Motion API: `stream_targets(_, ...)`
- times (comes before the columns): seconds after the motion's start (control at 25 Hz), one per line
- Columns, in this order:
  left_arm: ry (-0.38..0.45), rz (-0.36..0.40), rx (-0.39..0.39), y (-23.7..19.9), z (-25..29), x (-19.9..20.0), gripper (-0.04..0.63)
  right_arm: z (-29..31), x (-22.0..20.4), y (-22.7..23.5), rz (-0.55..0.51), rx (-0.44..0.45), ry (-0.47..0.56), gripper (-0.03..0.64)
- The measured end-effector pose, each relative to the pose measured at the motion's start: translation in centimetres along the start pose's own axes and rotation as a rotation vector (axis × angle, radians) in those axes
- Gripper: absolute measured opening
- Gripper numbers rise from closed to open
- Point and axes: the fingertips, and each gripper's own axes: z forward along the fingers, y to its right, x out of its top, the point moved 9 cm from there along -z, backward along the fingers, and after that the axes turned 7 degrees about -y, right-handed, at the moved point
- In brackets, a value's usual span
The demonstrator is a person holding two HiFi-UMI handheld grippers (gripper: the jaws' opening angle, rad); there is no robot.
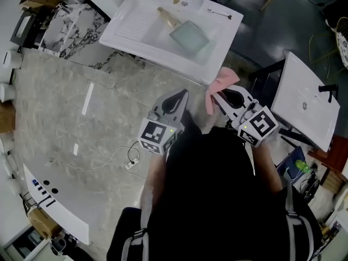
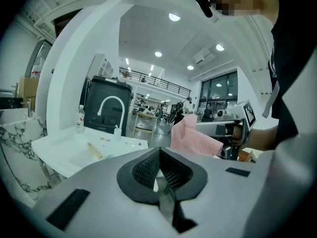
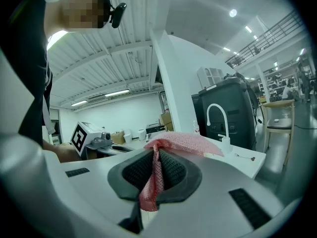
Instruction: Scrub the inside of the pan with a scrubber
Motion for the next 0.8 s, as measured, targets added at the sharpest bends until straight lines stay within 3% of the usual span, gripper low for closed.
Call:
stream_targets(0.48,-0.056,-0.031,-0.060,-4.2,3.1,-0.3,0.032,2.5,-0.7,3.1,0.066,-0.061,-0.056,0.038)
stream_targets(0.8,-0.052,-0.067,0.029,-6.0,6.6,1.8,0.032,5.0,0.8,9.4,0.060,0.027,-0.063,0.038)
